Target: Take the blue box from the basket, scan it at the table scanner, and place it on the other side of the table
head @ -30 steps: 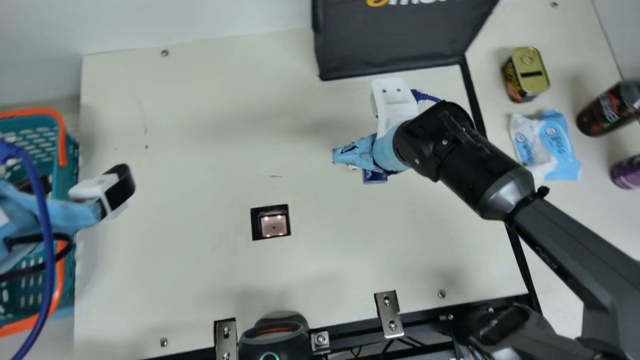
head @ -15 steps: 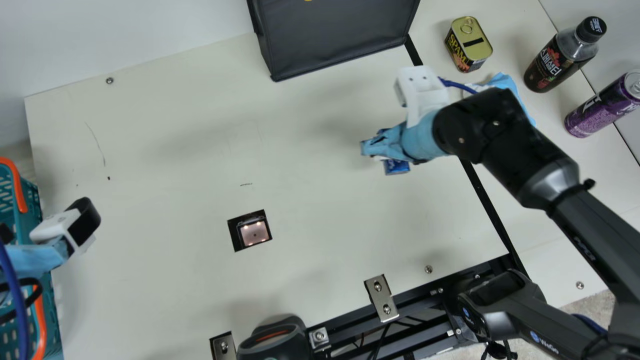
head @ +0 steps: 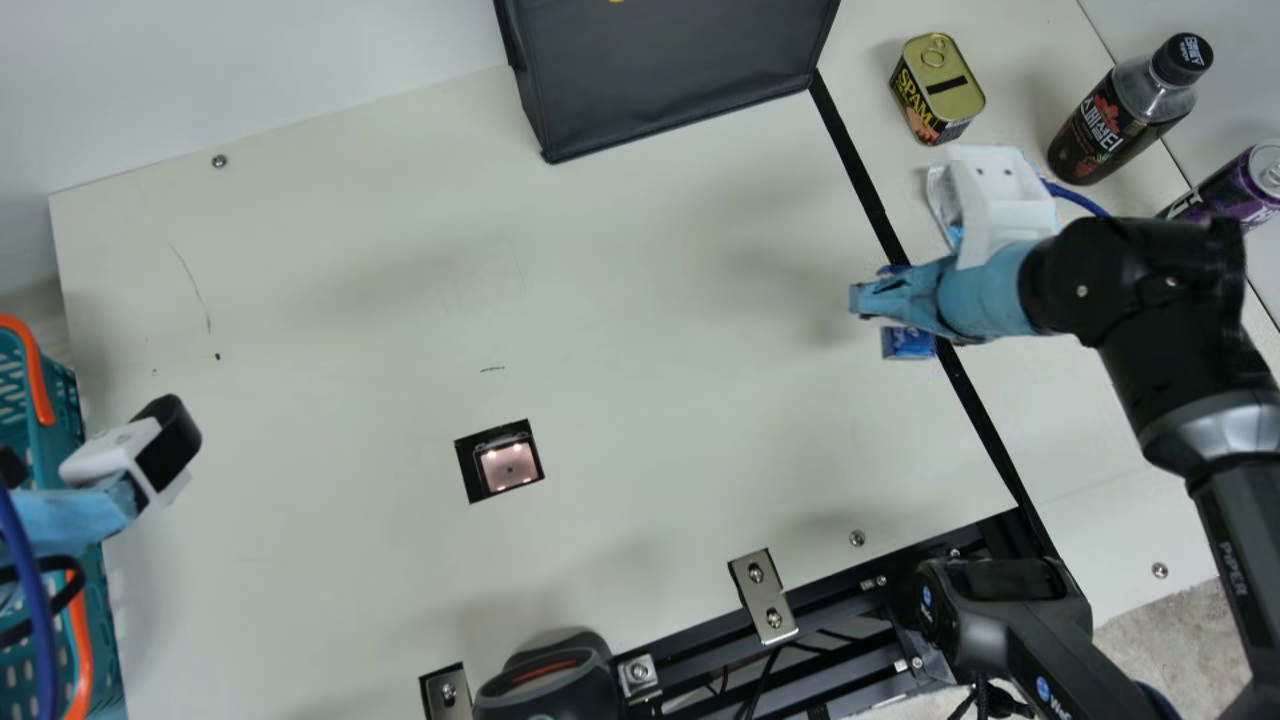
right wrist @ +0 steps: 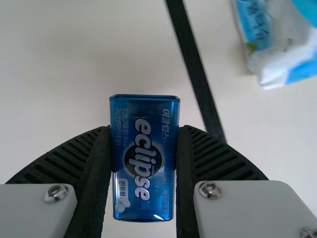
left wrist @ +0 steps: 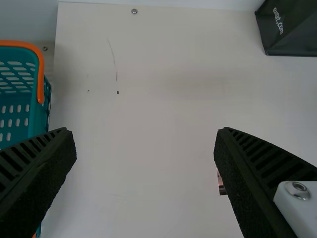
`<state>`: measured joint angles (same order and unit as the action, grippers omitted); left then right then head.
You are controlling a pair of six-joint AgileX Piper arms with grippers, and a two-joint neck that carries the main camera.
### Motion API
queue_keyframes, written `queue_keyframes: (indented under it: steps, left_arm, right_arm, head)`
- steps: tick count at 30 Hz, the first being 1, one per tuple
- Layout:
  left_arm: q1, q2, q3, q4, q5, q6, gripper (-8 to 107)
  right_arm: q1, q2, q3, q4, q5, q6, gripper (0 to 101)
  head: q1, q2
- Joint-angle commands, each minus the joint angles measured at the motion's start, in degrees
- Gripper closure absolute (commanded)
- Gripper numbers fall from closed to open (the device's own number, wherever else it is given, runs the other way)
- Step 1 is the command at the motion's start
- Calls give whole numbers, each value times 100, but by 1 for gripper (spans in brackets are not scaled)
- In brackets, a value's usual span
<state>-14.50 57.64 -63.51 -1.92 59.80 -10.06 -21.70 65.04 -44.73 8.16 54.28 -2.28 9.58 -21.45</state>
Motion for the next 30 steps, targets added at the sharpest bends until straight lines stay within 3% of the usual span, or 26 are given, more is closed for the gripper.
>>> queue_keyframes:
  steps: [1,18,30]
  left_arm:
    - [0,0,0,0,0,0,9]
    - [0,0,0,0,0,0,9]
    - [0,0,0,0,0,0,9]
  right_arm:
    - [-582,-10,21,9,6,-271,101]
    - [-2620,4,250,-51,-109,-1360,101]
    - [-3212,294,510,-336,-578,-920,101]
  head:
    - [-166,-13]
    - [-166,-13]
    - [-166,-13]
